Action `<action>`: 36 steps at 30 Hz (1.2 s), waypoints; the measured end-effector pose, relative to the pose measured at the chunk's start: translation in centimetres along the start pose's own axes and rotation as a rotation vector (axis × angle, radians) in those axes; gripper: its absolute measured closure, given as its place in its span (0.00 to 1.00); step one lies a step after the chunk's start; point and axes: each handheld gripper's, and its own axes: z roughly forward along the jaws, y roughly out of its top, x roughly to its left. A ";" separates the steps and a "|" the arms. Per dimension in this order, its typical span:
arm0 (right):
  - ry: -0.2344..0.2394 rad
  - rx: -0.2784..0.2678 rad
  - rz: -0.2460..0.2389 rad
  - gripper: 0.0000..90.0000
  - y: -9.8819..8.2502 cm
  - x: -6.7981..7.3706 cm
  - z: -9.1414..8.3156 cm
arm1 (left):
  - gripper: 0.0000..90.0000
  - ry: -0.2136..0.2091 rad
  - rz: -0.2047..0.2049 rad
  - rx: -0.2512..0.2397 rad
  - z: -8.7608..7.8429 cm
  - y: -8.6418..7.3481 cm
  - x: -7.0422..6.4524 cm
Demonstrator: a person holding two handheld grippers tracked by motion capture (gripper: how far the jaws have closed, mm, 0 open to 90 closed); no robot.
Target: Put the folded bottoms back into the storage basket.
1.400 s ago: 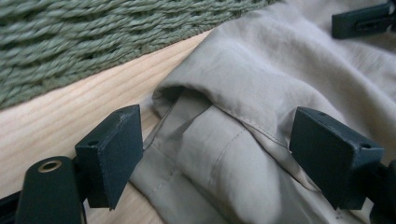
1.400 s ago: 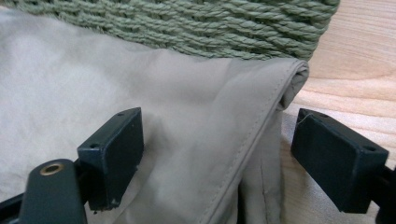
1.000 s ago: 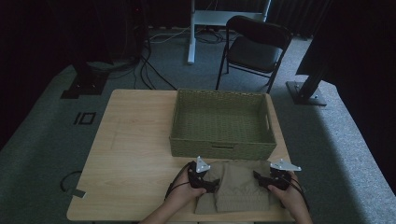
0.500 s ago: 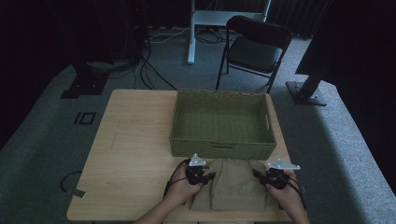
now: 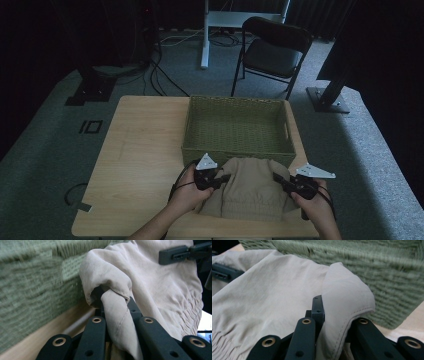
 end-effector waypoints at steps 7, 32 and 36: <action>0.019 -0.067 -0.013 0.88 2.5 0.3 -1.5 | 0.92 0.008 0.042 -0.043 -1.6 2.2 0.0; 0.033 -0.190 -0.060 0.88 10.8 -0.3 -1.5 | 0.92 0.050 0.116 -0.122 -4.1 9.0 2.4; 0.033 -0.199 -0.050 0.88 11.7 -0.7 -1.2 | 0.92 0.056 0.125 -0.137 -4.3 10.4 3.2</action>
